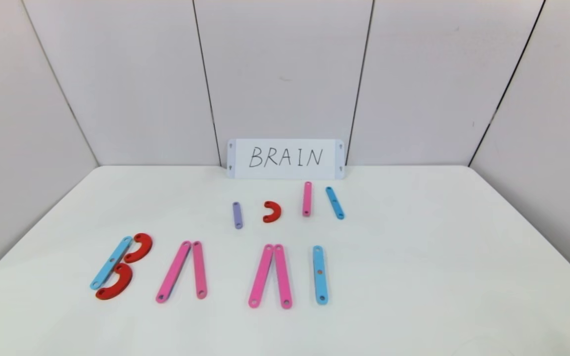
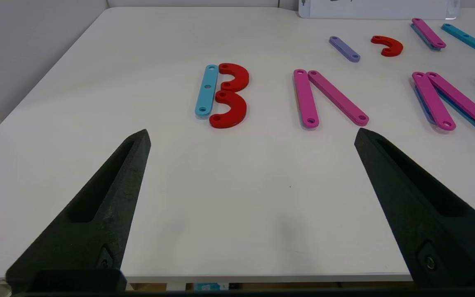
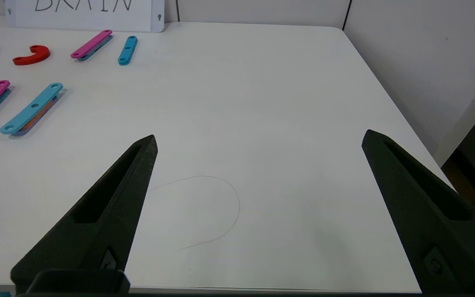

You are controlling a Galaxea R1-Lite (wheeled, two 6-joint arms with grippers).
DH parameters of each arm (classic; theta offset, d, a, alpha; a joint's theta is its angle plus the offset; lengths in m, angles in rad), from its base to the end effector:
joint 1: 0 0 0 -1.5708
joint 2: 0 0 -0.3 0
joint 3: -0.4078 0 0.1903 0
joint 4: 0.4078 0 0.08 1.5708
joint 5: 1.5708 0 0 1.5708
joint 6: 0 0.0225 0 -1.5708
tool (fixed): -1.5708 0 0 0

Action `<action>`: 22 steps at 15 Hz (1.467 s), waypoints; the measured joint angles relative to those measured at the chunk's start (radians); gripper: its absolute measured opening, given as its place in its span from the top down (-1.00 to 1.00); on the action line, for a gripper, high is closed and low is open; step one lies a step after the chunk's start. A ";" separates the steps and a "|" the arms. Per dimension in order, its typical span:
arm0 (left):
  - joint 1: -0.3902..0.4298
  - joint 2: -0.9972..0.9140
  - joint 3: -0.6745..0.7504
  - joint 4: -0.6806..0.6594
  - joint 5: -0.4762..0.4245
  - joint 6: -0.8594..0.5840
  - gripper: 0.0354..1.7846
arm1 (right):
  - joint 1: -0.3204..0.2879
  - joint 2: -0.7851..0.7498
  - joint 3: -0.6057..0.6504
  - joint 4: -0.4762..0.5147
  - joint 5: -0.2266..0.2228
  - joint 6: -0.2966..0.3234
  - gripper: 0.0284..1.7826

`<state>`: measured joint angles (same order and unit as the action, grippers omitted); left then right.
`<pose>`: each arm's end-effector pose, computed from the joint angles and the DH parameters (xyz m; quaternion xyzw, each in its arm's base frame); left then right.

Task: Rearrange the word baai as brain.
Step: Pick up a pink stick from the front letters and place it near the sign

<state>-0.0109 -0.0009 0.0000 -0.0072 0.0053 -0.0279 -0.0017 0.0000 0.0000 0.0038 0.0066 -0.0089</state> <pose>-0.0229 0.0004 0.0762 -0.0140 -0.0040 -0.0029 0.9999 -0.0228 0.0002 0.0751 -0.0044 0.0019 0.0025 1.0000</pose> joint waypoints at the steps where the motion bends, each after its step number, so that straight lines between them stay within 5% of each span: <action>1: 0.000 0.000 0.000 0.001 0.000 0.004 -0.95 | 0.000 0.000 0.000 0.000 -0.001 0.000 -0.95; 8: 0.000 0.001 -0.027 0.018 -0.005 0.023 -0.95 | -0.001 0.000 -0.018 0.001 0.000 -0.031 -0.95; 12: 0.000 0.063 -0.142 0.039 -0.004 0.022 -0.95 | 0.000 0.037 -0.182 0.044 0.011 -0.032 -0.95; 22: -0.007 0.616 -0.578 0.047 -0.008 0.034 -0.95 | 0.004 0.580 -0.692 0.078 0.080 -0.034 -0.95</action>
<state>-0.0183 0.6151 -0.5777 0.0402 -0.0023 0.0057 0.0028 0.5800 -0.6917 0.0817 0.0864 -0.0432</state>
